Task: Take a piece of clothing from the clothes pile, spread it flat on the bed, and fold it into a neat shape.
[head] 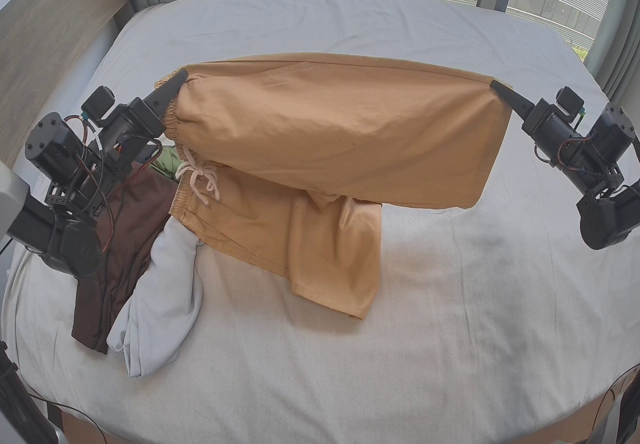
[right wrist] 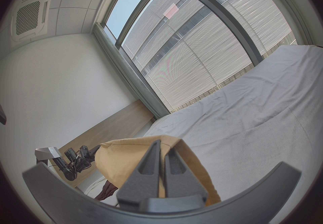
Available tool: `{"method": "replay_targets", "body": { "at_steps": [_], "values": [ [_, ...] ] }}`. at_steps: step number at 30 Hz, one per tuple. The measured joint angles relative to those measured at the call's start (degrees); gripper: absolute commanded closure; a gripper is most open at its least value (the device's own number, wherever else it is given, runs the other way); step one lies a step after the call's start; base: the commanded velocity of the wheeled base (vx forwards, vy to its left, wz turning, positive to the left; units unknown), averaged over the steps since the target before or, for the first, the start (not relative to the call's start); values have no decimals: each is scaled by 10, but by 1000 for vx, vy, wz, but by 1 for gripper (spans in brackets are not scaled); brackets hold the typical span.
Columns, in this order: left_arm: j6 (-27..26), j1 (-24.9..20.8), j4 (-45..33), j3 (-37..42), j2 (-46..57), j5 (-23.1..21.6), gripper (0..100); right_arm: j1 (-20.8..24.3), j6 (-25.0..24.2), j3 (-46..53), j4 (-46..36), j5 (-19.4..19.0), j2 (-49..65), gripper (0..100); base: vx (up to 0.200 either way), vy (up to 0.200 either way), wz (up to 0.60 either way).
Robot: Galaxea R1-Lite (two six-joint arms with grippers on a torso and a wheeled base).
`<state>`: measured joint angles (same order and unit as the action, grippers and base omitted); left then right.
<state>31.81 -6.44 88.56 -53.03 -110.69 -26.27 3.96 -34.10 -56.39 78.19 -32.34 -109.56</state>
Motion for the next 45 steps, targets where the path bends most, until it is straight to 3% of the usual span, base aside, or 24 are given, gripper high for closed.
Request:
{"method": "replay_targets", "body": {
  "at_steps": [20, 45],
  "values": [
    [3, -8, -2, -166, -135, 41, 100, -2, -1, -145, -48, 2, -118, 100, 0, 0, 0],
    [6, -7, -31, -304, -226, 45, 100, -6, 0, -299, -118, 2, -210, 100, 0, 0, 0]
  ]
}}
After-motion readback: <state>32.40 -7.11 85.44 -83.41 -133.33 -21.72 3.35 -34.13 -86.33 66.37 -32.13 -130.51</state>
